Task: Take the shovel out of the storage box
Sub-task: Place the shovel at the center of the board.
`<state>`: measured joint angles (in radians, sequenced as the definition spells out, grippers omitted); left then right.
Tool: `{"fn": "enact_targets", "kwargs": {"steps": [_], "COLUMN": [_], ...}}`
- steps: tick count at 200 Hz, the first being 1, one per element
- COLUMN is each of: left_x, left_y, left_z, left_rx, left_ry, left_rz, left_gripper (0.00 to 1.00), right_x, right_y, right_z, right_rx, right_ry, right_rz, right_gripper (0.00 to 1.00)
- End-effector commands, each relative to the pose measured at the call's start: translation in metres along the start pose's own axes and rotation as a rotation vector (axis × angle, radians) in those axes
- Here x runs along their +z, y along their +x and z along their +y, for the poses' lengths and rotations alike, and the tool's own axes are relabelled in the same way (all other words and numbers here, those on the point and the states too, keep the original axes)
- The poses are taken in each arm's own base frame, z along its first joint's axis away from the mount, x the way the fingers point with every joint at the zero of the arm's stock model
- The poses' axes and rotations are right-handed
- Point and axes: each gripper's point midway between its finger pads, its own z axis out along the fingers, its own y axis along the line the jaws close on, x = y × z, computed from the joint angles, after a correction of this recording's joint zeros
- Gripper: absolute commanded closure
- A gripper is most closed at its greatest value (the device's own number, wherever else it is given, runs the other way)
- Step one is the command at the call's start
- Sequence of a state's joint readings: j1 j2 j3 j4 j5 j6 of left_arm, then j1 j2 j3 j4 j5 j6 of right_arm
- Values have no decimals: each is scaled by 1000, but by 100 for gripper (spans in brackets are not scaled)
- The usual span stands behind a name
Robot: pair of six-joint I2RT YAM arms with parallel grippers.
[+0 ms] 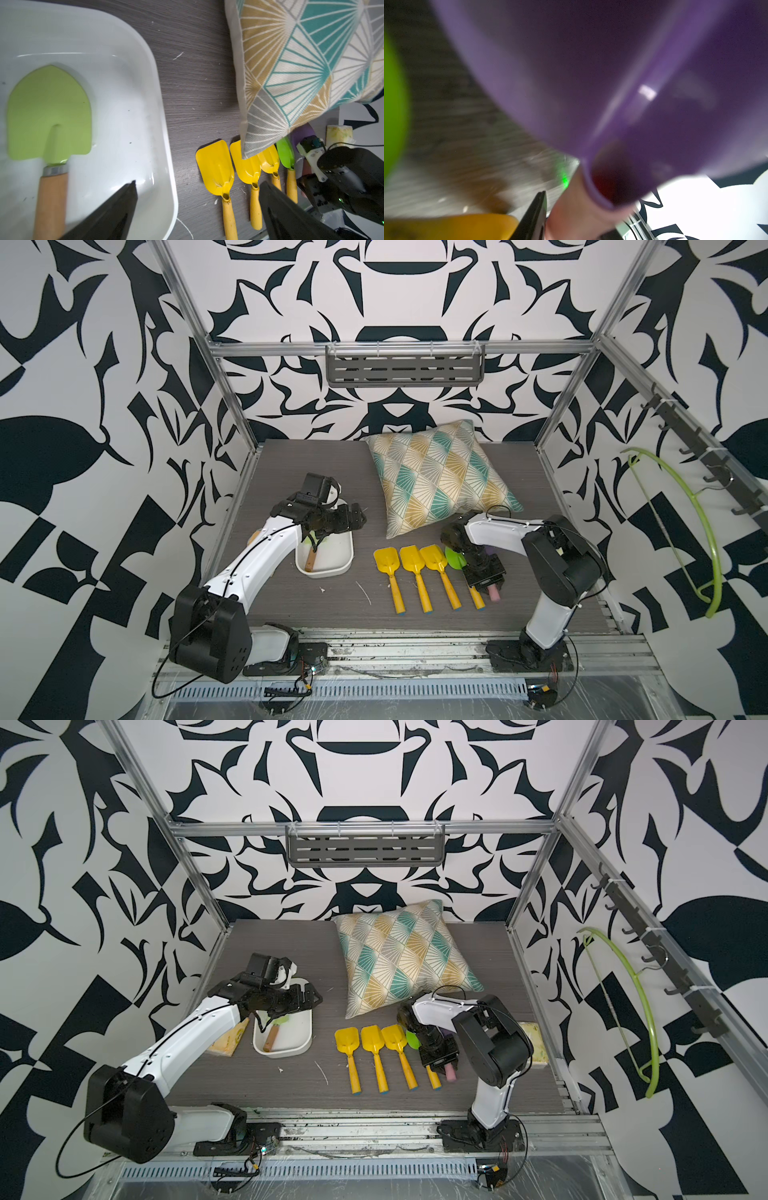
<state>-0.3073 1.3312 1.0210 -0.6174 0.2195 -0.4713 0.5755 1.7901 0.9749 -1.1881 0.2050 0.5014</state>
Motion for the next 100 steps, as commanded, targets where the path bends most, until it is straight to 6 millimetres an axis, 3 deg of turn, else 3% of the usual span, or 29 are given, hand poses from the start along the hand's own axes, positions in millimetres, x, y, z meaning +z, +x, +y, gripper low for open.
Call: {"fn": "enact_targets", "kwargs": {"steps": [1, 55, 100], "left_x": [-1, -1, 5], "left_y": [1, 2, 8], "left_z": [22, 53, 77], "left_rx": [-105, -158, -161], "left_ry": [-39, -204, -328], "left_rz": [29, 67, 94], "left_gripper": [1, 1, 1], "right_x": [4, 0, -10], "right_y": [21, 19, 15], "right_z": [-3, -5, -13], "right_rx": [-32, -22, 6], "right_ry": [-4, -3, 5], "right_rz": [97, 63, -6], "right_gripper": [64, 56, 55]}}
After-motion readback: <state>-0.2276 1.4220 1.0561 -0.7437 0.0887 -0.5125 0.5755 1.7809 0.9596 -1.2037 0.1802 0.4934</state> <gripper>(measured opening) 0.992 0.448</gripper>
